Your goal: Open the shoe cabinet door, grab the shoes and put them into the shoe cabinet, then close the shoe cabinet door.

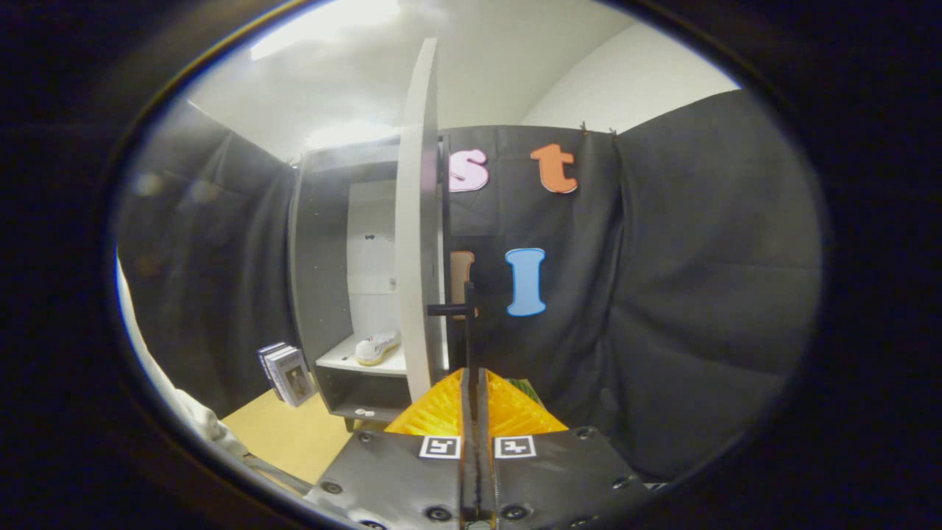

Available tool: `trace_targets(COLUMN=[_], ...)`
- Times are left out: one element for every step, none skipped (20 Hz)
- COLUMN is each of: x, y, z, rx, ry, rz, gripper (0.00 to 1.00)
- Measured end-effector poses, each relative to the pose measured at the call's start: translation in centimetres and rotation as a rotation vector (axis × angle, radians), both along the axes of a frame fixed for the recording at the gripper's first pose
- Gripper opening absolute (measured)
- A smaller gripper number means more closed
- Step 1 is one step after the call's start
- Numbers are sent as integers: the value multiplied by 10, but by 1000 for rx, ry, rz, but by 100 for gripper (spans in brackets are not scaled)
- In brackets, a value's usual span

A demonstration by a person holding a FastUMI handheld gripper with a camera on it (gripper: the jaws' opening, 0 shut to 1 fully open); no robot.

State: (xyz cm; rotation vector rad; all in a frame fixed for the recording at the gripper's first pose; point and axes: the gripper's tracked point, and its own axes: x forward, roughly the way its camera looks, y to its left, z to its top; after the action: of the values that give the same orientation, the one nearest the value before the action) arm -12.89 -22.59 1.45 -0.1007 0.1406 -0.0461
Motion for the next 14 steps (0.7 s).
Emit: trace_targets(x=[-7, -13, -16, -18, -17, -14, -10, -6, 0, 2, 5, 7, 4, 7], y=[12, 28, 41, 56, 68, 81, 94, 108, 120, 133, 144, 154, 161, 169], z=[1, -1, -8, -17, -29, -43, -58, -73, -92, -112, -133, -156, -179, -208], rx=[0, 0, -2, -10, -27, -39, -42, -35, -26, -4, 22, 52, 71, 92], ry=[-5, -9, -3, 10, 23, 42, 58, 80, 102, 130, 161, 203, 247, 300], rz=[0, 9, 12, 19, 24, 30, 39, 52, 56, 65, 67, 71, 64, 63], gripper=[2, 2, 2, 2, 2, 4, 6, 8, 10, 12, 14, 16, 18, 20])
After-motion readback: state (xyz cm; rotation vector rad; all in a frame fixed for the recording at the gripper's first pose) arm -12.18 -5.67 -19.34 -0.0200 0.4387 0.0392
